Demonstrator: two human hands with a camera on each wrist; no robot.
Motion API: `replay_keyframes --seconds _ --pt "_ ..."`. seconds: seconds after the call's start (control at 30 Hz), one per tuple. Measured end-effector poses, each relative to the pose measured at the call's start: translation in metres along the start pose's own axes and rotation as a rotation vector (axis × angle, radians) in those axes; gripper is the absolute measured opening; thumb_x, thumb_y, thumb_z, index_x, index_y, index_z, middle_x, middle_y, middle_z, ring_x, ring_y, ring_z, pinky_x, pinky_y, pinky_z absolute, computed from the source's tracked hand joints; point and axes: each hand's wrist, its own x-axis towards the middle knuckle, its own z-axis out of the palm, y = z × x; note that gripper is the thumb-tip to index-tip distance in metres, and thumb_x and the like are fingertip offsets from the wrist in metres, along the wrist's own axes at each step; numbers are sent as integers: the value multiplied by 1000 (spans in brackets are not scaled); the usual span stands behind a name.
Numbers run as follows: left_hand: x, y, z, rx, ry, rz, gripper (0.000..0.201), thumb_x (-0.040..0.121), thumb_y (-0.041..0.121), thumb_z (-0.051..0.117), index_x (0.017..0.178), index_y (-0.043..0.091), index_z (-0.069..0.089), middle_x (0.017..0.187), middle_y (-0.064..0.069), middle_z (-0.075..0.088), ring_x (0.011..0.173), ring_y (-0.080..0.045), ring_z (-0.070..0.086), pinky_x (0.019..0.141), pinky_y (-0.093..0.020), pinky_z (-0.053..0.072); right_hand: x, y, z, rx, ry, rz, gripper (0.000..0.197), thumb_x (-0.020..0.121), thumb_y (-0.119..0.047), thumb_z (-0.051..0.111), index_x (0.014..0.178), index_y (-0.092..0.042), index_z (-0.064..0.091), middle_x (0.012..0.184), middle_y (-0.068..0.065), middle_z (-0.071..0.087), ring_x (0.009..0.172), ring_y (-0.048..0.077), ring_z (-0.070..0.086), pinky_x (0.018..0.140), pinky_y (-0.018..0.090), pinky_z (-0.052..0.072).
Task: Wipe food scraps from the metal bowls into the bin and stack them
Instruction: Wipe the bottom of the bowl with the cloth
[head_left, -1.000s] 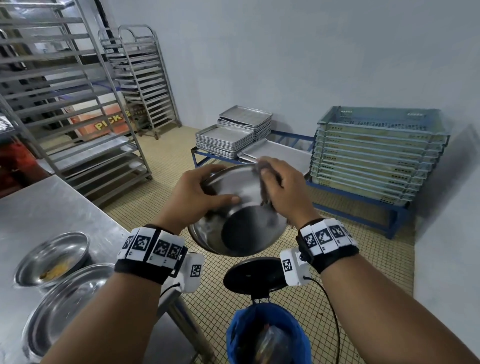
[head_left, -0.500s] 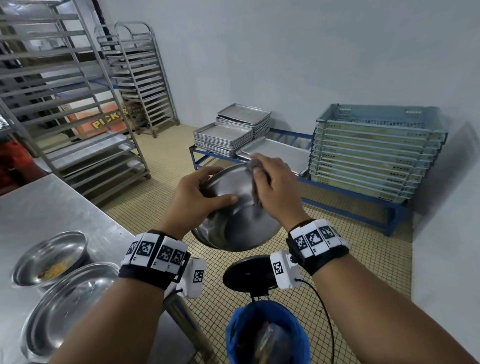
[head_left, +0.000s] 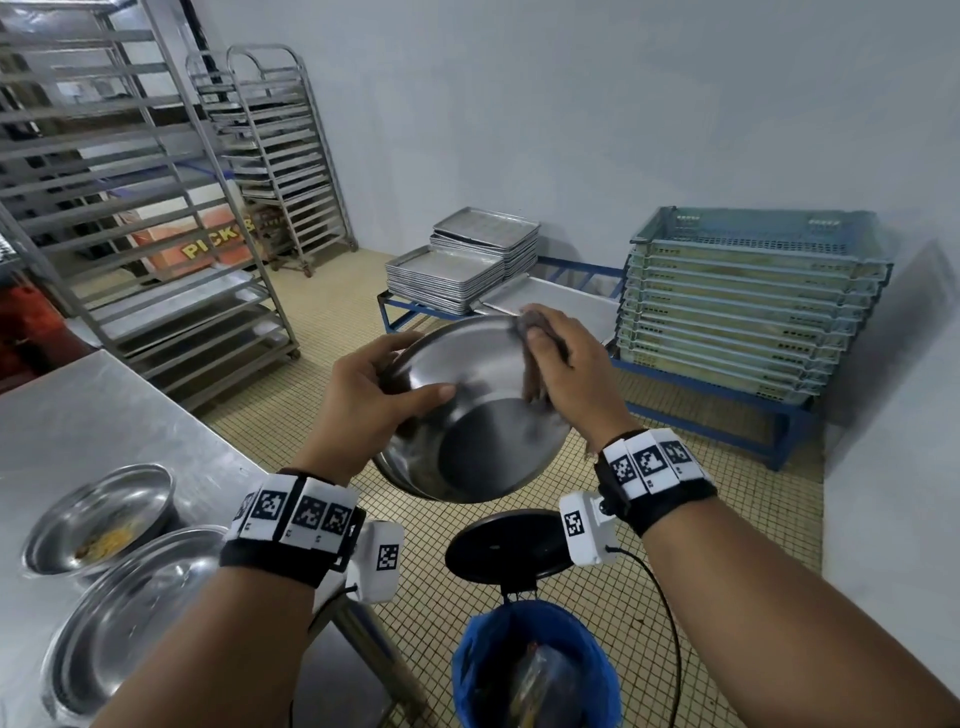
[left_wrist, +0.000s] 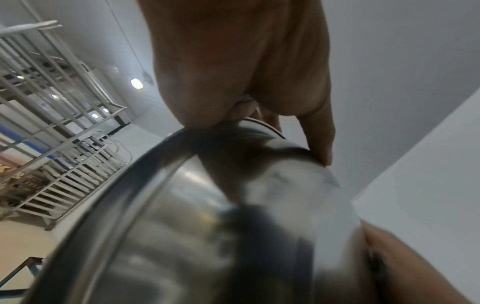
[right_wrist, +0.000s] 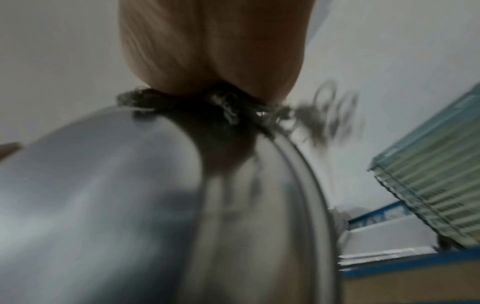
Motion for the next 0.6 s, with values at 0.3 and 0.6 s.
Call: replay_keyframes --seconds 0.3,0.6 --pt "6 9 -7 389 -204 63 63 64 45 96 118 35 64 103 13 73 96 -8 72 83 -30 60 -3 -11 3 -157 -75 -139 30 101 -45 53 126 -35 66 106 -11 74 92 9 68 80 31 58" --pt "4 2 -6 185 -36 -1 65 57 37 97 115 28 71 100 5 78 88 -10 76 75 -28 63 -15 0 1 -43 -13 21 32 104 -44 50 129 -29 65 100 -6 70 90 15 67 76 28 56"
